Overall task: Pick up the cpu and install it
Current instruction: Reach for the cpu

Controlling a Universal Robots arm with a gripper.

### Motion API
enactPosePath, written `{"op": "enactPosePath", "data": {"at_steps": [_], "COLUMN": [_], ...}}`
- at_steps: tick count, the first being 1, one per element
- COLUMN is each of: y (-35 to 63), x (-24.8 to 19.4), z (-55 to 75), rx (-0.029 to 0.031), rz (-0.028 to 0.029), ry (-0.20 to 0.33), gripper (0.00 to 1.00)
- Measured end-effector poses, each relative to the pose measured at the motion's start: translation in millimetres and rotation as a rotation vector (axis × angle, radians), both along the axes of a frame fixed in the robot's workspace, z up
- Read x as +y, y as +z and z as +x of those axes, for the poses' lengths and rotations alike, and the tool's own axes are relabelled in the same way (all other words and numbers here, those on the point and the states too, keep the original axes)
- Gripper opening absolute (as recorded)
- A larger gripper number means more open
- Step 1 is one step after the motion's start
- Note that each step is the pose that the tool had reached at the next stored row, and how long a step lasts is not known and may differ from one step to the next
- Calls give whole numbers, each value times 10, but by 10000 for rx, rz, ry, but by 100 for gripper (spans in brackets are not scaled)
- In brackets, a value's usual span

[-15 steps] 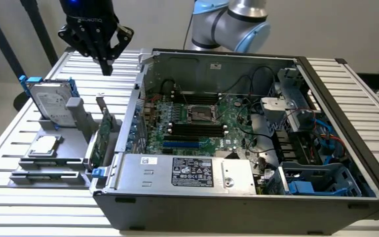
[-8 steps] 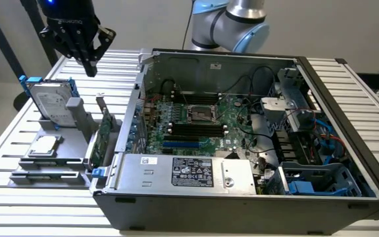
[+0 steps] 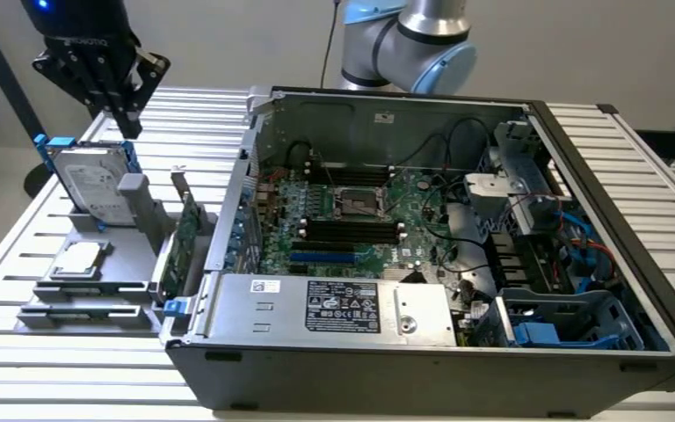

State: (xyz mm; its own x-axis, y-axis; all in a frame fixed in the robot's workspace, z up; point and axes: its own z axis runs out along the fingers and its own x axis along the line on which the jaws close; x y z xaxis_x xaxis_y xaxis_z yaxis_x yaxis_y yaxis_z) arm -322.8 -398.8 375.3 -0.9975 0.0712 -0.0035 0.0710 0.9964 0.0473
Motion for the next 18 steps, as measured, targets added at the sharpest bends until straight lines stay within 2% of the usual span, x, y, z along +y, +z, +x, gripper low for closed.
{"op": "enactPosePath", "data": {"at_steps": [18], "y": [-103], "x": [0], "z": [-820], "rx": [89], "rz": [-26], "ry": [0], "gripper": [11]}}
